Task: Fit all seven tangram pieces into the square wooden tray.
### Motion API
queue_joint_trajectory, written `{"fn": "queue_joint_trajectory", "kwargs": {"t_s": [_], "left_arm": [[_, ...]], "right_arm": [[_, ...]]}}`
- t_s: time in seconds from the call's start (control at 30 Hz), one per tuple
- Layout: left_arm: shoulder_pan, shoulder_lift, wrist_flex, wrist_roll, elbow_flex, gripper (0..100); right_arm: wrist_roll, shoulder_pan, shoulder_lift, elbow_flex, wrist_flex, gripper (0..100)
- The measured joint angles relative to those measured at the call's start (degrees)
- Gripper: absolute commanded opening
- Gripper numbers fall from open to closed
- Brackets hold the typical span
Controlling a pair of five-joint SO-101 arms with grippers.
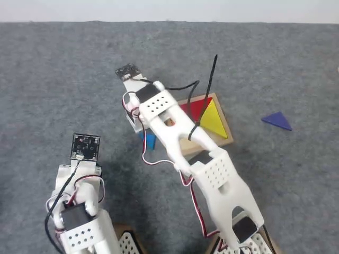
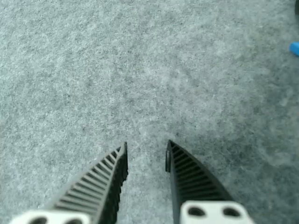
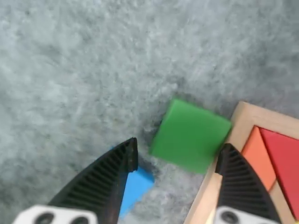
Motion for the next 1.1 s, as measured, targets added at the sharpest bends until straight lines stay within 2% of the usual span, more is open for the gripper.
{"fn": "queue_joint_trajectory", "kwargs": {"t_s": [0.87,1.1], "left_arm": [[0.0,0.0,0.0,0.0,0.0,13],[0.0,0.0,0.0,0.0,0.0,13]], "right_arm": [[0.1,-1.5,1.6,-1.1,0.1,26.7],[1.3,-5.8,2.5,-1.0,-0.1,26.7]]}}
